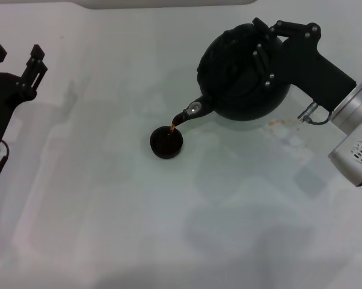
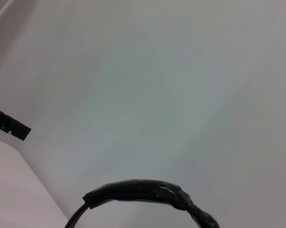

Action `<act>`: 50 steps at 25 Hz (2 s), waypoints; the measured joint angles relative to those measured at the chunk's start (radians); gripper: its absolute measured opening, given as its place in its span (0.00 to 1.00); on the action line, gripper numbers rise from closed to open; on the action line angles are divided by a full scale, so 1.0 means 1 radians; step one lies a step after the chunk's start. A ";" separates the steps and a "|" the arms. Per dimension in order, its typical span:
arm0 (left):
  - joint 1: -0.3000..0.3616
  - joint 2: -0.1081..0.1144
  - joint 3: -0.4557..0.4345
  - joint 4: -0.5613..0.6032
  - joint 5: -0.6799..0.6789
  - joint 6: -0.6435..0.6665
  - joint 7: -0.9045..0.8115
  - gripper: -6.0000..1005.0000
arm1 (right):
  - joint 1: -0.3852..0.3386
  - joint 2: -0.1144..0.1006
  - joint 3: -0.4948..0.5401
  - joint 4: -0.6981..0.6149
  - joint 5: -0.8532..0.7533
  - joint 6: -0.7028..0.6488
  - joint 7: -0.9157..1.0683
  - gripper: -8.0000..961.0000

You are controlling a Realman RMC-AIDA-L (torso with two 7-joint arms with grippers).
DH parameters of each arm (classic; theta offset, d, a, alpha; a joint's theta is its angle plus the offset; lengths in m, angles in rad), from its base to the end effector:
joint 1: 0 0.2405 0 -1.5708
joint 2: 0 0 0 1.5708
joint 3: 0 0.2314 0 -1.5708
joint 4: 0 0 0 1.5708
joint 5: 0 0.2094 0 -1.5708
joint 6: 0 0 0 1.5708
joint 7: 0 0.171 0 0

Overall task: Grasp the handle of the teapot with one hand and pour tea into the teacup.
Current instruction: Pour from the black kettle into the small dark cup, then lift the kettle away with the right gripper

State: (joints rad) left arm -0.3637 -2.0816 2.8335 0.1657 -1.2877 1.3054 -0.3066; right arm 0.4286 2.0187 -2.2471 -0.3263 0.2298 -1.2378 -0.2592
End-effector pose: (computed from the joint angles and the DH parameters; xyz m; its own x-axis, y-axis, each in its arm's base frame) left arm -0.3077 0.3070 -0.0222 0.5749 -0.0077 0.8182 0.7984 -0.2135 -0.5630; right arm 0.2225 0.3277 -0.0529 0.8447 0.4620 -0.2703 -0.0128 -0.4875 -0.8730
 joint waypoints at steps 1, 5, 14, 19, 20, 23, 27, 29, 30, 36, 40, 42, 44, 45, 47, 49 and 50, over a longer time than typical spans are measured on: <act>0.000 0.000 0.000 0.000 0.000 0.000 0.000 0.77 | 0.000 0.000 0.000 0.000 0.000 0.000 0.000 0.13; -0.001 0.000 0.000 0.000 0.000 0.000 0.000 0.77 | 0.001 0.000 0.006 0.001 0.000 0.000 0.000 0.13; -0.001 0.000 0.000 0.000 0.001 -0.015 0.000 0.77 | 0.000 0.000 0.011 0.003 0.000 -0.006 0.000 0.13; -0.001 0.000 0.000 0.000 0.001 -0.015 0.000 0.77 | -0.001 0.000 0.011 0.003 0.000 -0.005 0.000 0.13; -0.001 0.000 0.000 0.000 0.001 -0.015 0.000 0.77 | -0.001 0.000 0.011 0.003 0.000 -0.005 0.000 0.13; 0.001 0.000 0.000 0.000 0.001 -0.015 0.000 0.77 | -0.003 0.000 0.011 0.003 0.000 -0.005 -0.002 0.13; 0.002 0.001 0.000 0.000 0.000 -0.015 0.000 0.77 | -0.008 0.000 0.011 -0.001 0.000 -0.004 -0.024 0.13; 0.001 0.001 0.000 0.000 0.000 -0.015 0.000 0.77 | -0.010 0.000 0.011 -0.003 0.000 -0.004 -0.032 0.13; 0.001 0.001 0.000 0.000 0.000 -0.015 0.000 0.77 | -0.010 0.000 0.011 -0.004 0.000 -0.003 -0.033 0.13; 0.002 0.002 0.000 0.000 -0.001 -0.015 0.000 0.77 | -0.011 0.000 0.011 -0.004 0.000 -0.002 -0.034 0.13; 0.003 0.002 0.000 -0.001 -0.001 -0.015 0.000 0.77 | -0.011 0.000 0.010 -0.005 0.000 -0.002 -0.032 0.13; 0.003 0.002 0.000 -0.001 -0.001 -0.015 0.000 0.77 | -0.012 0.000 0.008 -0.005 0.000 -0.002 -0.024 0.13; 0.003 0.002 0.000 -0.002 -0.001 -0.015 0.000 0.77 | -0.012 0.000 0.005 -0.005 0.000 -0.001 -0.002 0.13; 0.003 0.002 0.000 -0.002 -0.001 -0.015 0.000 0.77 | -0.013 0.000 0.004 -0.005 0.000 -0.001 0.017 0.13; 0.002 0.002 0.000 -0.002 -0.001 -0.015 0.000 0.77 | -0.013 0.000 0.005 -0.002 0.000 -0.001 0.066 0.13; 0.001 0.002 0.000 -0.002 -0.001 -0.015 0.000 0.77 | -0.013 0.000 0.008 0.002 0.000 -0.001 0.113 0.13; 0.001 0.002 0.000 -0.002 -0.001 -0.015 0.000 0.77 | -0.013 0.000 0.010 0.003 0.000 0.000 0.137 0.13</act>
State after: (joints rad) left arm -0.3630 -2.0800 2.8332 0.1641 -1.2886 1.2901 -0.3068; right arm 0.4153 2.0183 -2.2374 -0.3235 0.2301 -1.2380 -0.1224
